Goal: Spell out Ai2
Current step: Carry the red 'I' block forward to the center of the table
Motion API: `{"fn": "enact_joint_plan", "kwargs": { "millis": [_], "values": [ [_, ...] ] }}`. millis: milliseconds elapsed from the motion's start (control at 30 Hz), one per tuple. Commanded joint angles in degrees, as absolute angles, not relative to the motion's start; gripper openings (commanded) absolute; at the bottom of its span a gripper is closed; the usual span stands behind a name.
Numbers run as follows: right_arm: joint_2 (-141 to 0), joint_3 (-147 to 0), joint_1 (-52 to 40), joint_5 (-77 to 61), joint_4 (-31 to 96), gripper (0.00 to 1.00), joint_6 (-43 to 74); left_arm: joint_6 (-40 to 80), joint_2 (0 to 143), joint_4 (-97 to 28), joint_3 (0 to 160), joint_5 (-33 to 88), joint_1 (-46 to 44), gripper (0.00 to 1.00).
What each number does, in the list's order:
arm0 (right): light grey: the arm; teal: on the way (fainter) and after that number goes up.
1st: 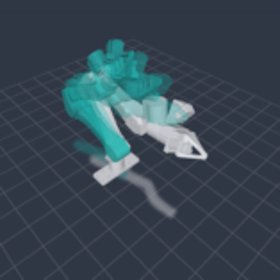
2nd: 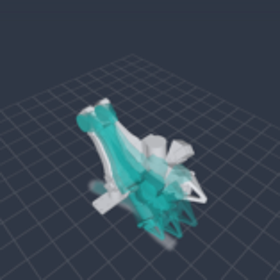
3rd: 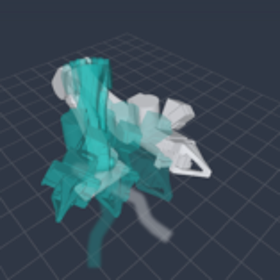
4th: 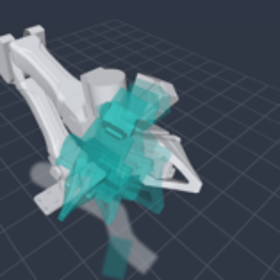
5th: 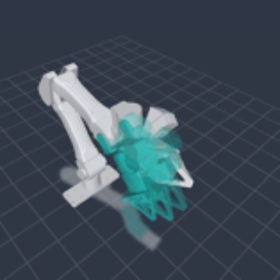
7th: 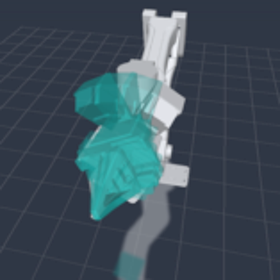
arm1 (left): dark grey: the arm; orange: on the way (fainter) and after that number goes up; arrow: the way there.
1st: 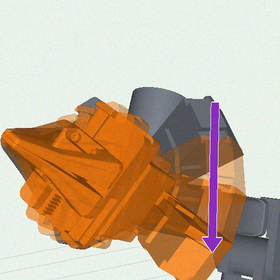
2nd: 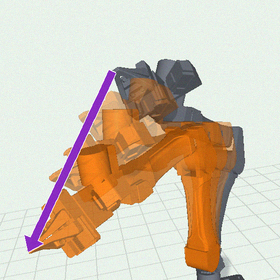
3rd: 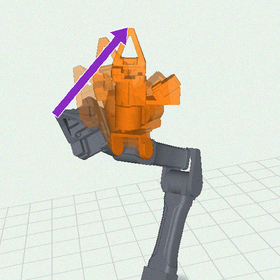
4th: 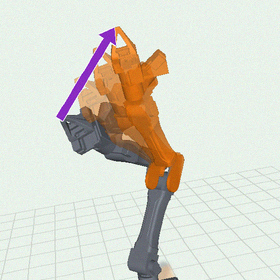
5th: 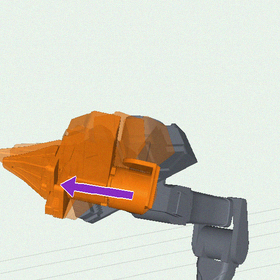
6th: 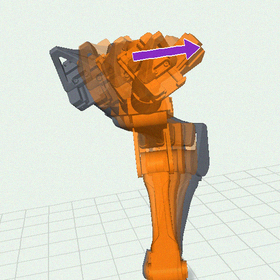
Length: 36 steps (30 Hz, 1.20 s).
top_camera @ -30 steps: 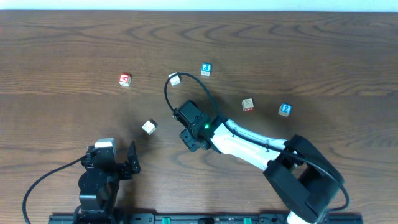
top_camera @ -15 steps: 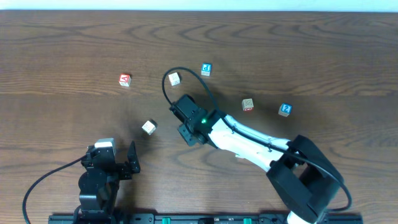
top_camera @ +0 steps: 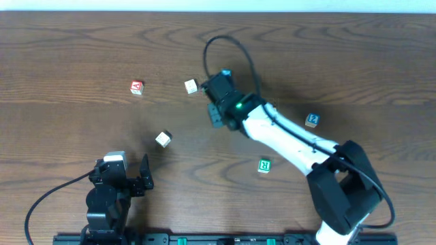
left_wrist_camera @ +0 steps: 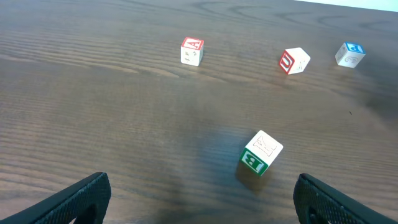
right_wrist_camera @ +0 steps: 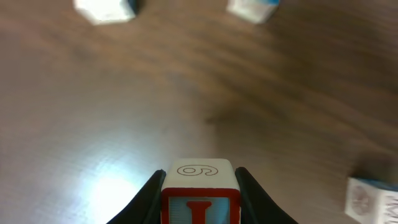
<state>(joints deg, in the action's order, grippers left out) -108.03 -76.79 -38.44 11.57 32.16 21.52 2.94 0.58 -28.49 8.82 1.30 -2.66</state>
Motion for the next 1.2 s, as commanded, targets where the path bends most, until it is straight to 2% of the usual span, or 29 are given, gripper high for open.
{"fn": "enact_joint_plan", "kwargs": {
  "millis": [0, 367, 667, 833, 1167],
  "values": [
    [-108.3, -80.0, -36.0, 12.5, 32.1, 0.02, 24.0, 2.7, 0.2, -28.5, 7.9, 1.5, -2.4, 0.95],
    [-110.7, -87.9, -34.1, 12.6, 32.5, 0.02, 24.8, 2.7, 0.2, -28.5, 7.9, 1.5, -2.4, 0.95],
    [-123.8, -104.4, -33.8, 9.8, 46.0, 0.01, 29.0, 2.7, 0.2, -28.5, 7.9, 1.5, -2.4, 0.95],
    [-124.9, -104.8, -33.4, 9.5, 50.3, 0.01, 33.4, 2.7, 0.2, -28.5, 7.9, 1.5, -2.4, 0.95],
    [-127.0, -104.8, -33.0, 3.1, 53.6, 0.01, 34.1, 2.7, 0.2, -28.5, 7.9, 1.5, -2.4, 0.95]
  ]
}}
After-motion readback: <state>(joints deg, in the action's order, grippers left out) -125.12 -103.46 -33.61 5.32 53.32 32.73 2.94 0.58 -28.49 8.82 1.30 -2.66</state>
